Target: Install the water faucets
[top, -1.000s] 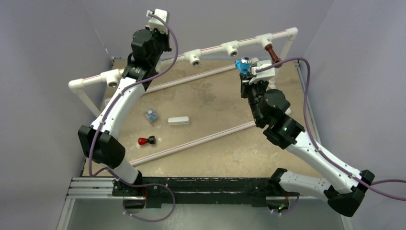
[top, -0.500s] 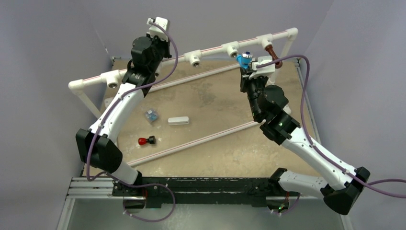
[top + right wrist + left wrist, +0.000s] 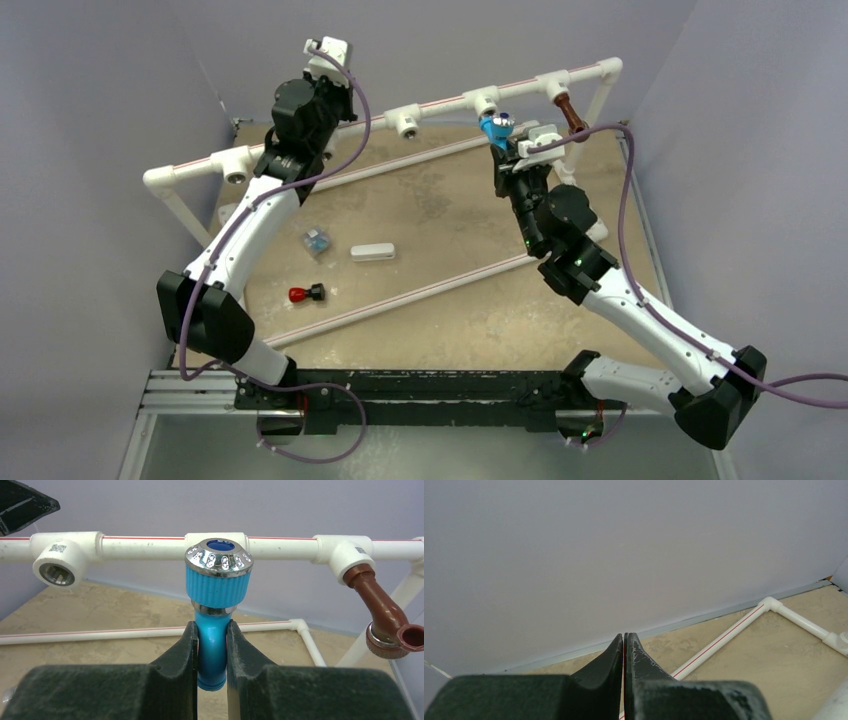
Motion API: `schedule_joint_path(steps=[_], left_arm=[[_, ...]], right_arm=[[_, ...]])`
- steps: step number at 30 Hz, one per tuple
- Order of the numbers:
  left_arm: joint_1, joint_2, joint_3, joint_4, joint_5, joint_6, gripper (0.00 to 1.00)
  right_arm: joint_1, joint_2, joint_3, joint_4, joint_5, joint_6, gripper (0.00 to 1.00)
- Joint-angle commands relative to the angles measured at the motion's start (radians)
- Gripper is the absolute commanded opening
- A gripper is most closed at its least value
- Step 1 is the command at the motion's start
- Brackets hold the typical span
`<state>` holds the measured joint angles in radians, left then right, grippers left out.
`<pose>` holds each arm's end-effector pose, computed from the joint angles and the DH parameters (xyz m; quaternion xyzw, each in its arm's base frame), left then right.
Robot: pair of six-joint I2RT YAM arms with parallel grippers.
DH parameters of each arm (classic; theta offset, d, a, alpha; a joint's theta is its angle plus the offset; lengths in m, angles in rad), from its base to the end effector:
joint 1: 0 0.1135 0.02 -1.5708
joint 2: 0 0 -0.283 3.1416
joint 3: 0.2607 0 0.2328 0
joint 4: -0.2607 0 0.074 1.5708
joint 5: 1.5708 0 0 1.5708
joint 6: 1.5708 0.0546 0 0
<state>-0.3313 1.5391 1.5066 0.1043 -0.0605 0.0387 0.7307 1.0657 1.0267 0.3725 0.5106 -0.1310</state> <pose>0.3471 -0.1159 0.4582 0.1035 0.6734 -0.0863 0.7269 0.1854 0.1304 0.4522 -0.0474 0.5958 0.0929 0.7963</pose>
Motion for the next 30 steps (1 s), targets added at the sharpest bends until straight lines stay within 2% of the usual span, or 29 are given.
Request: schedule_joint_path(steps=[1,11,30], left_arm=[[-0.002,-0.008,-0.043,-0.062,0.013,0.013,0.0],[-0.003,-0.014,-0.049,-0.059,0.012,0.015,0.0],[-0.003,-0.019,-0.055,-0.057,0.009,0.021,0.0]], right_arm=[[-0.005,-0.034,-0.033,0.107,0.019,0.006,0.0],[-0.005,-0.065,-0.097,0.207,0.035,-0.035,0.0],[-0.007,-0.01,-0.073,0.252,0.012,-0.082,0.0]])
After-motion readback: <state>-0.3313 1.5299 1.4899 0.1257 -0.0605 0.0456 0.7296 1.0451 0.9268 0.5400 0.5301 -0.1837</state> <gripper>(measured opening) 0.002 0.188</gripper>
